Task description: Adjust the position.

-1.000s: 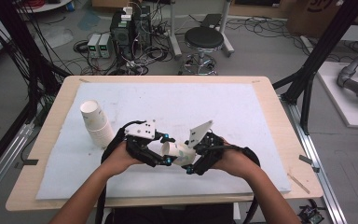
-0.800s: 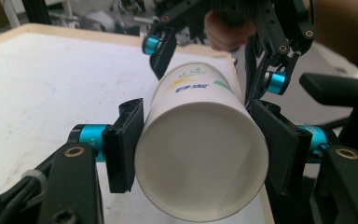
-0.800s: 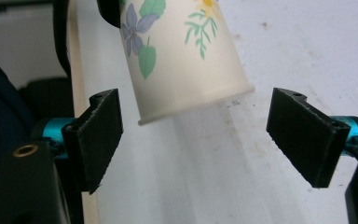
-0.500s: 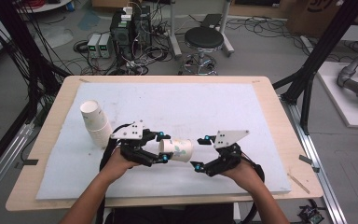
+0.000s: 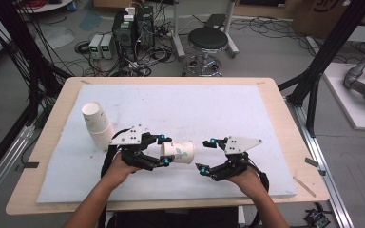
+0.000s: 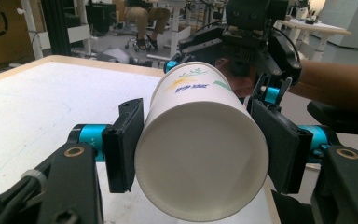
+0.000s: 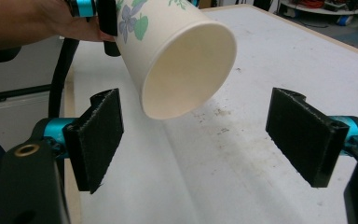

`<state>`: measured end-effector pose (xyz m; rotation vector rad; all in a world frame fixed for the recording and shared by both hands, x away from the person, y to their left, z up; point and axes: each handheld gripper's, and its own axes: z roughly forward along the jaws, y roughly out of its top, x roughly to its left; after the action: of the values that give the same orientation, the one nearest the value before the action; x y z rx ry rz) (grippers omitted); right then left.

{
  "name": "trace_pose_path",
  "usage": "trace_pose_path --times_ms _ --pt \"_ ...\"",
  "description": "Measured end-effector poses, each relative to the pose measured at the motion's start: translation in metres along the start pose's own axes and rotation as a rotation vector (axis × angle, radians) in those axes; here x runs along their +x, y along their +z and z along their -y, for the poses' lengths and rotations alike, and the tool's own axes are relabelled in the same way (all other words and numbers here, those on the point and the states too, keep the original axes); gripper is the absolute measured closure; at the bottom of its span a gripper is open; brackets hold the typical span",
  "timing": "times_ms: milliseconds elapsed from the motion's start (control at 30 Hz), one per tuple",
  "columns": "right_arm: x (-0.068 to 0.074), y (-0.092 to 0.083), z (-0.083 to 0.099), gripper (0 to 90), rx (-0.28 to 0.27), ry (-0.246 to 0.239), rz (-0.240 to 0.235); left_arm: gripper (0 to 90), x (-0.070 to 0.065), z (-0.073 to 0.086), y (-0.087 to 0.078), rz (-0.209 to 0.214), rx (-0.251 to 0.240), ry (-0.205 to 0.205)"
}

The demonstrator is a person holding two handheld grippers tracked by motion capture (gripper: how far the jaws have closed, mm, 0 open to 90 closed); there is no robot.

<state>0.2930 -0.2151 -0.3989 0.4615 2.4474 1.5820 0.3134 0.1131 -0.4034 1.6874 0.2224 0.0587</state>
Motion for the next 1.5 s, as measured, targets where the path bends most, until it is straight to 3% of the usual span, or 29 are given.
trace_pose_path --times_ms 200,467,733,833,1033,1200,1500 --pt "0.001 0.005 0.001 19.1 -0.011 0.005 -0.038 37.0 -0.003 -0.001 0.002 0.022 -0.012 0.002" --pt "0.004 0.014 -0.001 19.1 -0.013 -0.008 -0.091 37.0 -0.008 -0.002 0.011 0.089 -0.001 0.025" --pt "0.002 0.017 0.0 23.5 -0.045 0.008 -0.149 37.0 -0.008 0.0 0.013 0.104 -0.008 0.021" --pt "0.001 0.017 0.0 26.5 -0.053 0.014 -0.174 37.0 -0.007 0.0 0.013 0.109 -0.013 0.014" --pt "-0.002 0.014 0.001 30.6 -0.103 0.031 -0.194 37.1 -0.004 0.004 0.012 0.129 -0.073 -0.041" --pt "-0.004 0.012 0.001 33.9 -0.13 0.045 -0.211 37.1 -0.002 0.006 0.011 0.146 -0.095 -0.07" --pt "-0.005 0.009 0.0 35.6 -0.162 0.064 -0.238 37.0 -0.002 0.006 0.011 0.157 -0.115 -0.08"
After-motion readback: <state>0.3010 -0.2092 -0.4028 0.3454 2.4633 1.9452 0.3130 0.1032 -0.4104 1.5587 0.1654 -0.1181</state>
